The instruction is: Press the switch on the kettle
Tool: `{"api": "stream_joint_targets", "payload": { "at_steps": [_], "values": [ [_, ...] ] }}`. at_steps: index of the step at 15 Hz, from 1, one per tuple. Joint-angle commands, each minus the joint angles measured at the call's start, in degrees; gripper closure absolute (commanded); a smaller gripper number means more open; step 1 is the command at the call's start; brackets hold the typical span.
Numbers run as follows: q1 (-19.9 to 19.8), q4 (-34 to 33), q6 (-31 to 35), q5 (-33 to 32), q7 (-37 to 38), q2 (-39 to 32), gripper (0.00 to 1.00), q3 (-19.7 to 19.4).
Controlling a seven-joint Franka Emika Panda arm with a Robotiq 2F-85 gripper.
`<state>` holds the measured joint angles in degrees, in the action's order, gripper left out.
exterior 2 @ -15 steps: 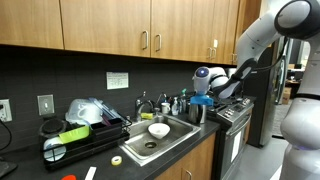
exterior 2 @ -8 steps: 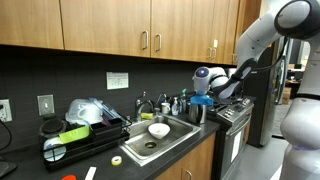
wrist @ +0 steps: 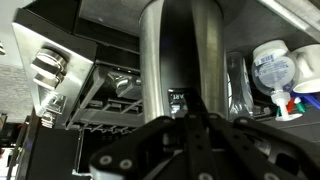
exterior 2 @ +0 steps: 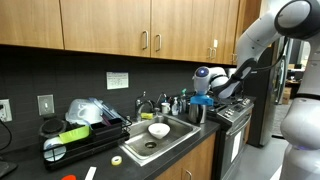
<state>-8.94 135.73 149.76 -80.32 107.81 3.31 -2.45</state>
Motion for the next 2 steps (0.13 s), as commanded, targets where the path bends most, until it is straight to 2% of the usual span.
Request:
{"api": "stream_joint_targets", "payload": {
  "at_steps": [1, 2],
  "values": [
    [-0.63, 0.1, -0.95, 2.29, -1.41, -0.96, 1.0, -0.7],
    [-0.62, 0.08, -1.29, 2.87, -1.62, -0.9, 1.0, -0.68]
  ]
}}
